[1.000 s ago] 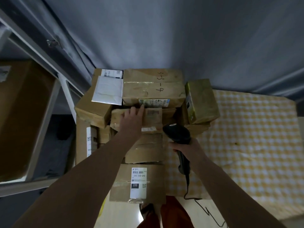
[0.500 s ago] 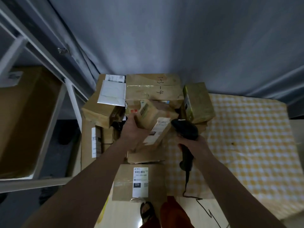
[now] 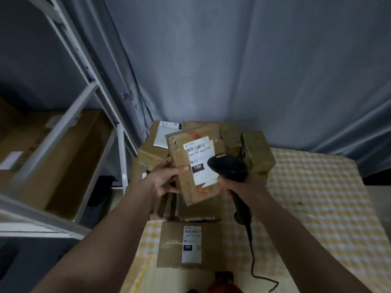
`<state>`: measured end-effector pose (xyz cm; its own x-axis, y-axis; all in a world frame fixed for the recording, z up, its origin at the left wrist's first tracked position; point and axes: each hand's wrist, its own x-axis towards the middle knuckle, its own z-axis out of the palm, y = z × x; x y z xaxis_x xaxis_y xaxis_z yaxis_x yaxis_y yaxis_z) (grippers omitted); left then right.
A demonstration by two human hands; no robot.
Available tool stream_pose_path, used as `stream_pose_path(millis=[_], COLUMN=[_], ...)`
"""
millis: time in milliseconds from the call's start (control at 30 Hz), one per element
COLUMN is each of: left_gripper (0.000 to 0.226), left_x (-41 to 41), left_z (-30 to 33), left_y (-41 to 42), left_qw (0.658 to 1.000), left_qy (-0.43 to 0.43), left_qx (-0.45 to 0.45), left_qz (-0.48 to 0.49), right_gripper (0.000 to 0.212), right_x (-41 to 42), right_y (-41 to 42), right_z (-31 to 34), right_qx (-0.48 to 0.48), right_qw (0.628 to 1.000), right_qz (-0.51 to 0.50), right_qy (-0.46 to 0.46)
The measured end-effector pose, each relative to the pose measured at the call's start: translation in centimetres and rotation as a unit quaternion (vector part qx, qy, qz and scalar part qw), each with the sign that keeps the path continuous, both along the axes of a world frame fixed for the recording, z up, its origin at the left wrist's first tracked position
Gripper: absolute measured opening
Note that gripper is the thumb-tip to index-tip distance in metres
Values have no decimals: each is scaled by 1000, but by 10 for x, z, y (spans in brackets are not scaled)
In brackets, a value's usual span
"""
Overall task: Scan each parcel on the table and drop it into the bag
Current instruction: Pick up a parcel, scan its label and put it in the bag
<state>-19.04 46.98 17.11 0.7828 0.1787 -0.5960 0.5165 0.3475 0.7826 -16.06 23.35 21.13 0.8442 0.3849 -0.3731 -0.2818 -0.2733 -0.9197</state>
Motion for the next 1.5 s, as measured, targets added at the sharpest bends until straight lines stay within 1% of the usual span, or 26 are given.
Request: stream_pose_path(millis=[33,100,167,267,333,400,500,567,600,700,767,867,900,1067,1200,1367,1500], left_gripper=[62,73,78,66,61,60,71,79,77,56,50,41,42,58,65,48,47], left_x=[-6,-16,-25,-37,-44,-49,-51,-52,-52,-56,-58,-60,-60,-58,-56,-52,-53], left_z=[4,11,18,27,29,30,31,32,32,30,30,33,33,36,39,42,41], left_y=[2,6,7,5,3,-1,-7,-11,-12,-13,-13,-14,-14,-14,-14,-15,-14], left_qw=[1000,1000,999,997,995,994,995,997,998,999,999,999,998,996,992,988,988], left_qy=[-6,-17,-37,-66,-76,-83,-81,-67,-59,-49,-48,-50,-48,-36,-32,-39,-47], left_qx=[-2,-7,-19,-37,-54,-57,-22,13,24,16,2,12,17,35,53,62,48], left_qz=[4,16,20,-3,-31,-44,-53,-41,-29,-9,-5,13,23,80,111,135,136], right_gripper=[20,17,16,13,25,39,52,48,45,41,35,27,25,15,9,11,12], right_x=[-5,-15,-25,-36,-41,-43,-50,-53,-54,-55,-56,-61,-62,-70,-75,-77,-78], right_y=[4,10,14,17,19,20,20,21,21,19,19,21,22,24,25,24,24], right_z=[5,18,27,39,44,43,43,42,41,41,42,45,47,53,56,58,55], right_qx=[2,-3,-2,25,52,57,54,52,46,43,46,43,38,15,8,19,17], right_qw=[1000,999,998,997,996,995,996,997,997,997,996,992,991,993,993,995,995], right_qz=[5,17,19,-5,-4,-2,7,4,1,-12,-30,-41,-37,12,23,17,15], right_qy=[-13,-36,-57,-79,-78,-76,-64,-58,-60,-60,-65,-110,-119,-120,-114,-93,-96])
